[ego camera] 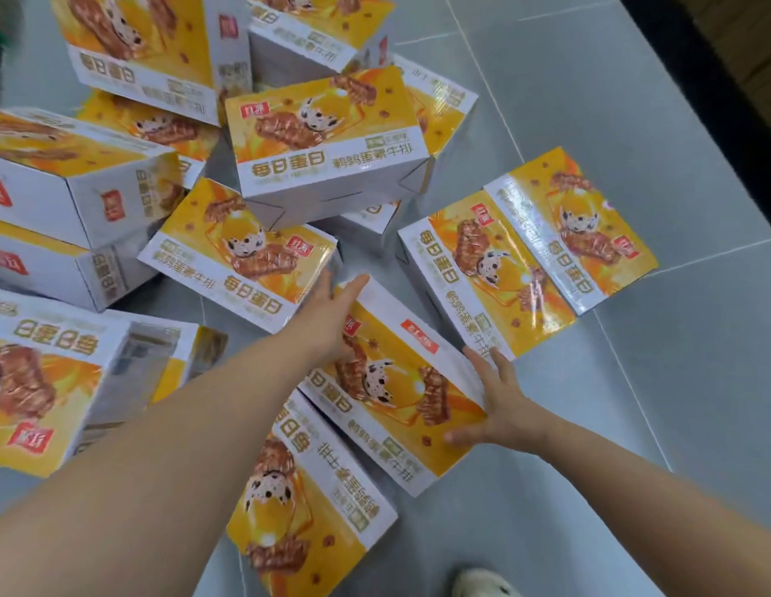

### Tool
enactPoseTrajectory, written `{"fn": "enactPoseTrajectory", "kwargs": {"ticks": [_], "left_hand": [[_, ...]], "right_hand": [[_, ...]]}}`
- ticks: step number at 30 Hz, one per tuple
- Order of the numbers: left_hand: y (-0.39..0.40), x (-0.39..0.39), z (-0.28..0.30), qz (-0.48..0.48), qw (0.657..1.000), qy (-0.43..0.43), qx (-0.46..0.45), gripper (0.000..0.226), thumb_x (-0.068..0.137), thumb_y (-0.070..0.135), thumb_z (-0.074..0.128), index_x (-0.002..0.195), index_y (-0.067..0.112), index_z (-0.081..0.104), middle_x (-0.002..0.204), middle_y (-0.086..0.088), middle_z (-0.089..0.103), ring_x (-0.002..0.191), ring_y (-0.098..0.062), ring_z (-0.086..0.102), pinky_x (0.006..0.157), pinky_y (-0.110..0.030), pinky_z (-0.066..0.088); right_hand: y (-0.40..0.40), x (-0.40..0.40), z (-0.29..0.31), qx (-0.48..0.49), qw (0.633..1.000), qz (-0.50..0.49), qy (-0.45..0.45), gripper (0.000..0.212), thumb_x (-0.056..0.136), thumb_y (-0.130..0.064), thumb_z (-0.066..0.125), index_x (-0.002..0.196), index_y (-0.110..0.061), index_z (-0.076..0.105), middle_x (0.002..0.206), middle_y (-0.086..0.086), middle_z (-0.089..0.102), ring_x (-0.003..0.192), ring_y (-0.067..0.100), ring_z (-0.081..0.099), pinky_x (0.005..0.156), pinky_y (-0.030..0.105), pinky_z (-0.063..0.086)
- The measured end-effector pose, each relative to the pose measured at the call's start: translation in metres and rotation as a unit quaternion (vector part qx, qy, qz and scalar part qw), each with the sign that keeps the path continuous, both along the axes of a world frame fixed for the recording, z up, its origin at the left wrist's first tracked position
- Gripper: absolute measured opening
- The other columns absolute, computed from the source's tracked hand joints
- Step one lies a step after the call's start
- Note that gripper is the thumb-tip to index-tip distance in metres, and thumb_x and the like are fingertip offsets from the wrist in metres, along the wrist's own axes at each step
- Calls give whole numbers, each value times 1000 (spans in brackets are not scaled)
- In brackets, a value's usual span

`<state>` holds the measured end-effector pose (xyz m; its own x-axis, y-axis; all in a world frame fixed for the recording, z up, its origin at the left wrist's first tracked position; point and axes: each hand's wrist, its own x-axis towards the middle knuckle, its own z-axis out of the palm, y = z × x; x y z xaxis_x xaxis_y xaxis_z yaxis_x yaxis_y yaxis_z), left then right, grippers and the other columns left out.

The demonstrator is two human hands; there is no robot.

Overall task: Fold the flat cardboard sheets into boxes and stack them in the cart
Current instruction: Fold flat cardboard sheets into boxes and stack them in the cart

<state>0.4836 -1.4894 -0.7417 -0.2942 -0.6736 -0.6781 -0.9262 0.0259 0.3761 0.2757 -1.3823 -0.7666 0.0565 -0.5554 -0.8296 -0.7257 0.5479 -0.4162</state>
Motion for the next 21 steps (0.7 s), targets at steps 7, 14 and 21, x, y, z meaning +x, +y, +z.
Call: {"fn": "enactPoseTrajectory", "kwargs": {"ticks": [7,14,21], "left_hand": [[0,-1,-10,44,999,31,-1,100,74,10,72,145,27,4,150,-8,11,133,-29,29,104,-40,37],[11,9,1,90,994,54,-42,102,67,14,78,143,33,12,134,-10,27,114,-31,45,94,-43,45],[47,35,49,86,996,18,-35,124,63,13,81,141,39,-11,149,2,-11,110,-34,51,82,-39,50]], "right_hand": [[-3,3,-10,27,996,-76,35,124,66,-36,79,143,-29,-18,153,7,-19,141,35,11,113,47,24],[5,13,6,8,997,-14,75,115,68,-37,76,144,-28,-10,131,10,31,128,29,20,106,40,29],[-1,18,82,-148,984,38,90,107,56,-38,76,142,-24,15,129,8,25,125,24,13,108,36,24]]}}
